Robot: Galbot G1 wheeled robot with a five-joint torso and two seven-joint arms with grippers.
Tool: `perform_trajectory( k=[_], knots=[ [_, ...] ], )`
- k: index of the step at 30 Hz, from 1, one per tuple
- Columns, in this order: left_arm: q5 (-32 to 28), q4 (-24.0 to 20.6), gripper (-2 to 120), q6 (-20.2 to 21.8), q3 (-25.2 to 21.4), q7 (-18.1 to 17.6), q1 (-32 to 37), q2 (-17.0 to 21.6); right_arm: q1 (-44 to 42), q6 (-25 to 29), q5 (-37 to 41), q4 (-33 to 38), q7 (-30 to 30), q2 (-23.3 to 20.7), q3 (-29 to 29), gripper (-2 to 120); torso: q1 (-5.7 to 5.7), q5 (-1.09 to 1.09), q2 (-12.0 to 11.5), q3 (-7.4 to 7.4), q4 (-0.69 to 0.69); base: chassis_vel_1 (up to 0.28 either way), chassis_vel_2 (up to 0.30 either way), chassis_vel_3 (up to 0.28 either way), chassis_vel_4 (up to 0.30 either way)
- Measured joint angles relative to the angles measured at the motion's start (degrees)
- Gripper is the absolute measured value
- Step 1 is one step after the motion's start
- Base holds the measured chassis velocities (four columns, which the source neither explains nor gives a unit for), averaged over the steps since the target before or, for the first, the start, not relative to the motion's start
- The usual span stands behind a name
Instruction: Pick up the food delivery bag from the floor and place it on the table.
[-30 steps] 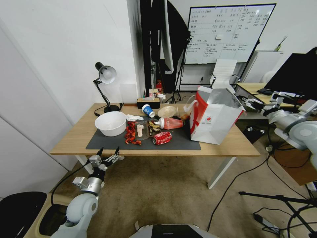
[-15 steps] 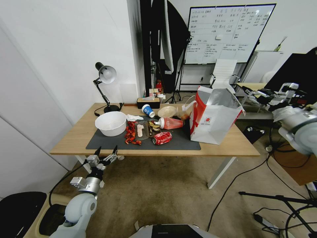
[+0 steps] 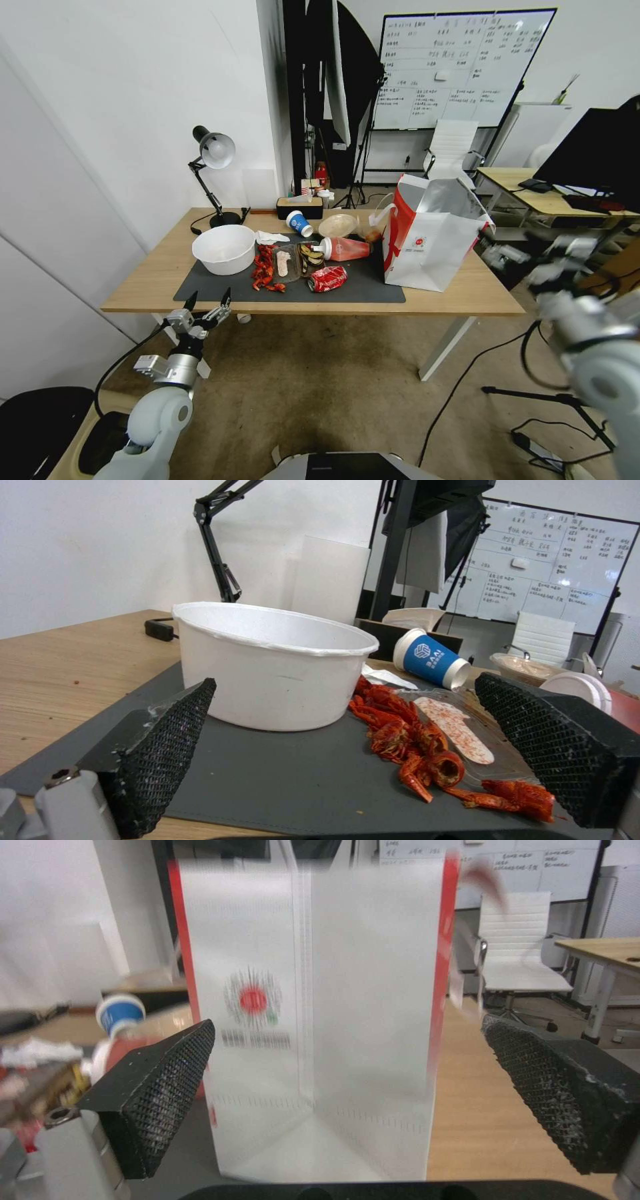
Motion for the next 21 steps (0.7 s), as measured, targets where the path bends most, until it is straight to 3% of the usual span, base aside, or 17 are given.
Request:
perform_trajectory(
  k=[2, 11, 21],
  knots=[
    [0.1, 0.2, 100, -0.4, 0.0, 0.0, 0.0, -0.2, 0.8, 4.4, -3.3, -4.3, -2.9, 1.2, -3.0, 100, 0.00, 0.02, 0.0, 0.00, 0.01, 0.000, 0.000, 0.000, 0.000],
    [0.5, 0.7, 100, -1.1, 0.1, 0.1, 0.0, -0.3, 3.6, 13.3, -7.8, -14.5, -9.0, 5.2, -10.0, 100, 0.01, 0.02, 0.0, 0.00, 0.01, 0.000, 0.000, 0.000, 0.000],
    [1.5, 1.9, 100, -2.1, 0.3, 0.4, -0.2, -0.8, 4.3, 15.7, -8.6, -17.0, -10.0, 6.1, -10.1, 100, 0.01, 0.00, 0.0, 0.00, 0.00, 0.000, 0.000, 0.000, 0.000]
  ],
)
